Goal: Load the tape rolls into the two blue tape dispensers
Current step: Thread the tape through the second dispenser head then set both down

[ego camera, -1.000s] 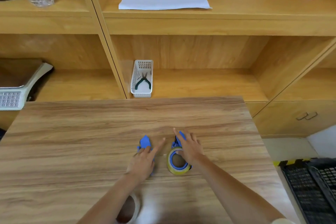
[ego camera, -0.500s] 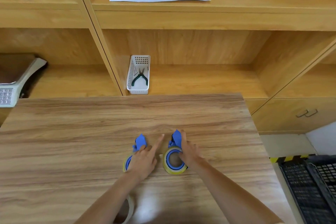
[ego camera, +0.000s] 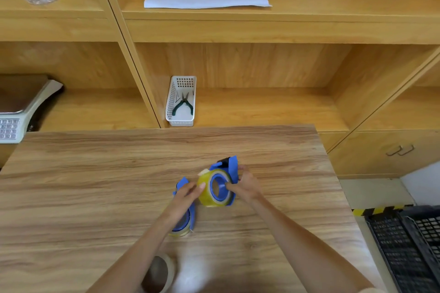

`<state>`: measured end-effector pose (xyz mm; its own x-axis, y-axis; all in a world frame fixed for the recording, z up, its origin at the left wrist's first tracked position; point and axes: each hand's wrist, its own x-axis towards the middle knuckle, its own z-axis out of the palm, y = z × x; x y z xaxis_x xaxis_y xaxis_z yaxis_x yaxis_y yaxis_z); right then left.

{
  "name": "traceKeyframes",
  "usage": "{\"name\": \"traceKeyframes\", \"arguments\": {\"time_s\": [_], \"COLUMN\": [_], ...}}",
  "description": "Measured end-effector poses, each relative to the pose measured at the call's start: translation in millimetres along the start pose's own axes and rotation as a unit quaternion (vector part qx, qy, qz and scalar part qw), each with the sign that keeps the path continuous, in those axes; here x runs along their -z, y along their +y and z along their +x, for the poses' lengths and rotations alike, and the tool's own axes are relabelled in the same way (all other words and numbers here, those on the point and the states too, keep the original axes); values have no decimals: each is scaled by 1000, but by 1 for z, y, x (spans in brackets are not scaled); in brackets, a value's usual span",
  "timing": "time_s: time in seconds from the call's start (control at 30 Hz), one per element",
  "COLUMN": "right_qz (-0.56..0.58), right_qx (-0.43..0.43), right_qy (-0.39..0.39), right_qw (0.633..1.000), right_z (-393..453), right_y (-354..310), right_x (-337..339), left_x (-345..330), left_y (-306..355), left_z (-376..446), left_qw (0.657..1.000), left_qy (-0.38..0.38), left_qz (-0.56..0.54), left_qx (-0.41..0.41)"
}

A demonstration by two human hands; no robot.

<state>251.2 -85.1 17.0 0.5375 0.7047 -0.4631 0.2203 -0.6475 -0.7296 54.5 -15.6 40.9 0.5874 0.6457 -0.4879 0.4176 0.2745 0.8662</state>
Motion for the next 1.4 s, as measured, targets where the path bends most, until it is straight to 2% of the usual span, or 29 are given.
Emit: {"name": "traceKeyframes", "arguments": {"time_s": [0.1,0.2,0.27,0.4,0.47,0.6,0.8,1.03,1.17,1.4], "right_qz": [96,162,180,153,142,150,100,104,79,50], "right_qx": [13,28,42,64,85,130,245,241,238,257], "right_qy": [-15,-72,-112,-171,-179,-149,-108,-73,-87,-102], "right_qw": [995,984,976,971,970,969,958,962,964,960], "right_z": [0,-6,-10,-13,-18,-22,-24,-17,-16,-17], "right_y": [-13,-25,-30,-36,-41,-57,-64,-62,-64,-64], "right_x": [-3,-6,-8,-2,2,5,1,-7,-12,-14], "left_x": [11,17,18,22,24,26,25,22,15,12], "left_y": [9,15,17,16,14,9,10,21,25,24], "left_z": [-1,-3,-6,-14,-19,-25,-31,-35,-33,-30], "left_qw": [990,966,955,939,942,948,969,982,978,982], "left_qy": [-32,-93,-118,-123,-126,-136,-143,-106,-78,-52], "left_qz": [-136,-231,-265,-314,-305,-283,-202,-155,-187,-167], "left_qx": [35,65,60,62,61,59,5,25,49,71]}}
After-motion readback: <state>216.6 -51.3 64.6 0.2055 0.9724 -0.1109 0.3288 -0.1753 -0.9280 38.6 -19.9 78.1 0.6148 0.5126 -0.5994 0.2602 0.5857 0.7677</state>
